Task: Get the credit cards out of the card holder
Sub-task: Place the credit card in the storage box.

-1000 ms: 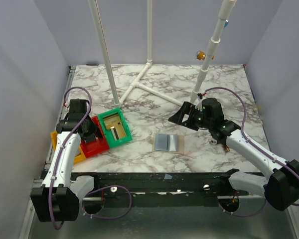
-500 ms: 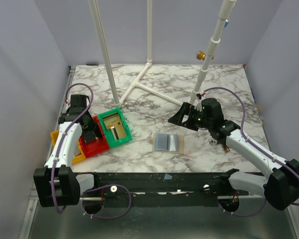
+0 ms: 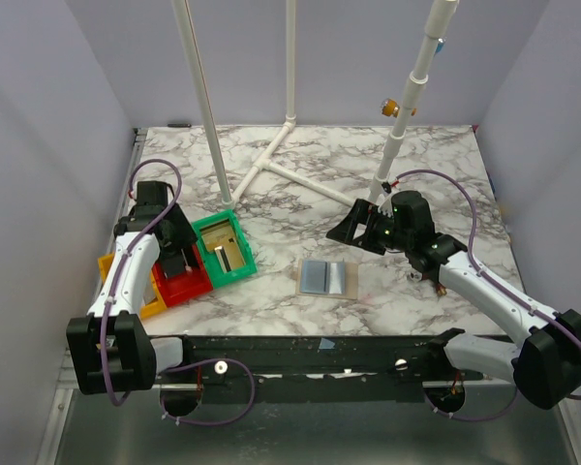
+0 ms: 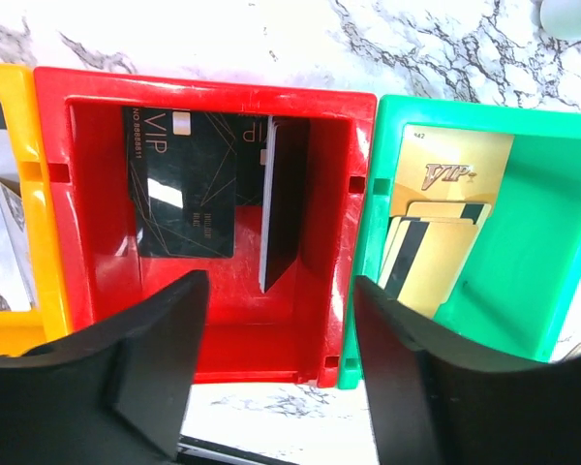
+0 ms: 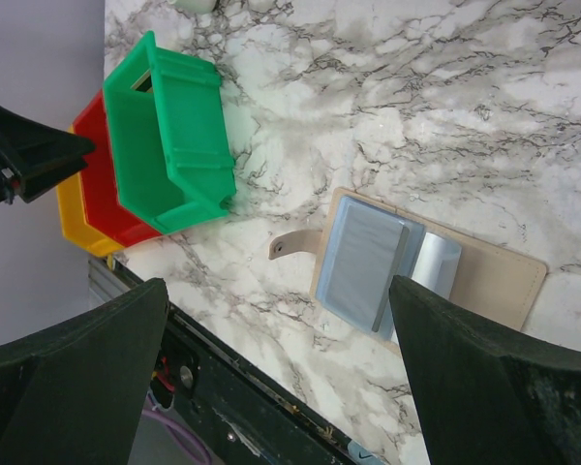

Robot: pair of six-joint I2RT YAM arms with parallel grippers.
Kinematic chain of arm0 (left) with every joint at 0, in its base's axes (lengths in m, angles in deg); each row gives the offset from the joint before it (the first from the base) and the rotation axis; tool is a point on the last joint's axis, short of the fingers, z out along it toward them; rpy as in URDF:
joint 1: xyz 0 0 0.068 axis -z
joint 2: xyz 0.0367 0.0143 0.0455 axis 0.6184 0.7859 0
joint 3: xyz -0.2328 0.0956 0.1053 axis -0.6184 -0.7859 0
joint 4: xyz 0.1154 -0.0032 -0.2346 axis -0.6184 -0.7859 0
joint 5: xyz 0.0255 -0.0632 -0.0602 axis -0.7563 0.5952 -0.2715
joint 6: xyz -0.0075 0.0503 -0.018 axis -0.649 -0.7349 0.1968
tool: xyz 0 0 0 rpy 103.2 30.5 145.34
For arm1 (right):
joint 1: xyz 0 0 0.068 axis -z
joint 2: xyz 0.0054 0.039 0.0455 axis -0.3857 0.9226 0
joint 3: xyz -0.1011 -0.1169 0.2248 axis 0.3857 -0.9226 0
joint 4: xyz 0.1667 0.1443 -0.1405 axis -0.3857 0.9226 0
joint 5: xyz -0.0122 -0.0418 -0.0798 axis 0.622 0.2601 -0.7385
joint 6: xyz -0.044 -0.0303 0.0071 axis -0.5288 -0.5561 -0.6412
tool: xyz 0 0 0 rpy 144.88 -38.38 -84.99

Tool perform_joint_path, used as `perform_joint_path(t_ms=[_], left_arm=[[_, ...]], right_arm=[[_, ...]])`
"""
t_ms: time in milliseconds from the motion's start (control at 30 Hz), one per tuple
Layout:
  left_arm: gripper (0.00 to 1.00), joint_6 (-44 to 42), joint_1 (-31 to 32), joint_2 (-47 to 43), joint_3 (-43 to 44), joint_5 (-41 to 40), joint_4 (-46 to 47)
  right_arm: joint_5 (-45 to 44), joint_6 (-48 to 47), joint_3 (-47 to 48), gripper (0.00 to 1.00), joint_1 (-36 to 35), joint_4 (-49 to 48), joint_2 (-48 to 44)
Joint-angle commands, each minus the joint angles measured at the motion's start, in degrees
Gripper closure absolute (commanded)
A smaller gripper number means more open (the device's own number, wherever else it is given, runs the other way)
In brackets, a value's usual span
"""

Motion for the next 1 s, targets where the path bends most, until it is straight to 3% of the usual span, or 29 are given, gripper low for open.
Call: perform_joint_path(t_ms=[0,167,533,733,967], left_arm=[[0.32,-0.29,-0.56,-1.35,2.28,0.47,0.32],[0.19,-0.56,-0.54,-2.64,2.85,0.56,-0.16],[0.13,-1.44,1.39,-6.24,3.01,7.29,0.23],[0.07,-0.32,11.26,-6.13,5.21,9.57,0.67],[0.06,3.48,23.51,-2.22,9.22,13.35,3.60]], right_arm=[[0.95,-0.86,0.20,0.00,0.48,1.21,-0.16],[0.94,-0.75,0.37,0.00,0.48,1.21,0.25],[0.65,-0.67,0.52,0.00,0.48,1.03,0.77],[0.73,-0.29,0.38,0.00,0.49,1.03,1.08],[1.15,0.84,-0.15,0.00,0.51,1.10,1.73]])
